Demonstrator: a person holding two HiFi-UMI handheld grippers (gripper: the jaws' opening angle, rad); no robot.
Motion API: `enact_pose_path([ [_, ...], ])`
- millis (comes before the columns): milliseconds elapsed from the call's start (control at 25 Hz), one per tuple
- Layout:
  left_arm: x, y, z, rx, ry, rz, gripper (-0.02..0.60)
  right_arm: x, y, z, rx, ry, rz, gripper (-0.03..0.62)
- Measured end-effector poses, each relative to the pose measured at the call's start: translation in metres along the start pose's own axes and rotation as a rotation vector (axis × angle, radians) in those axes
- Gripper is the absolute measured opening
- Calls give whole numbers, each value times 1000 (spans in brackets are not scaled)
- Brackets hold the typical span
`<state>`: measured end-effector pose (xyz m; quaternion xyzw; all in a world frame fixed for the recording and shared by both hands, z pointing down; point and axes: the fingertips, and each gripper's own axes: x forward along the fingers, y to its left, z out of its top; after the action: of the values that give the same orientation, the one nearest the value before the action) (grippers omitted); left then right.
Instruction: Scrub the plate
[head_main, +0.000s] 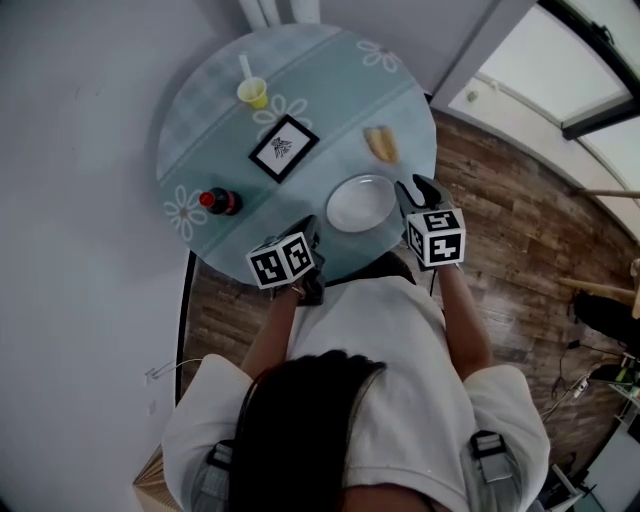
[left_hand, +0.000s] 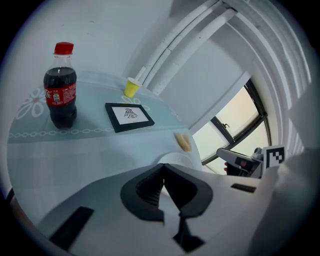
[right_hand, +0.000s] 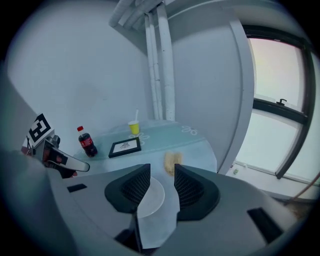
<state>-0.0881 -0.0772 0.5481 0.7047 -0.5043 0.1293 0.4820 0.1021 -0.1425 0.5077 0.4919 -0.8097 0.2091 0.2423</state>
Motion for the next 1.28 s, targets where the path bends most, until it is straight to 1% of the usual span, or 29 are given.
enact_pose_path([
  [200,0,2,-2,6,28,-26,9,15,4,4,-47,25,-7,132],
  [360,1,4,-5,4,54,-30,9,31,7,7,-89,50,-3,135],
  [480,3,5,-3,-2,54,-30,9,43,8,11,-123,63,5,137],
  [760,7,9,1,-31,53,-5,9,71,7,10,-185,128,42,138],
  [1280,15,16,5,-67,41,37,9,109,-1,-11,-222,237,73,140],
])
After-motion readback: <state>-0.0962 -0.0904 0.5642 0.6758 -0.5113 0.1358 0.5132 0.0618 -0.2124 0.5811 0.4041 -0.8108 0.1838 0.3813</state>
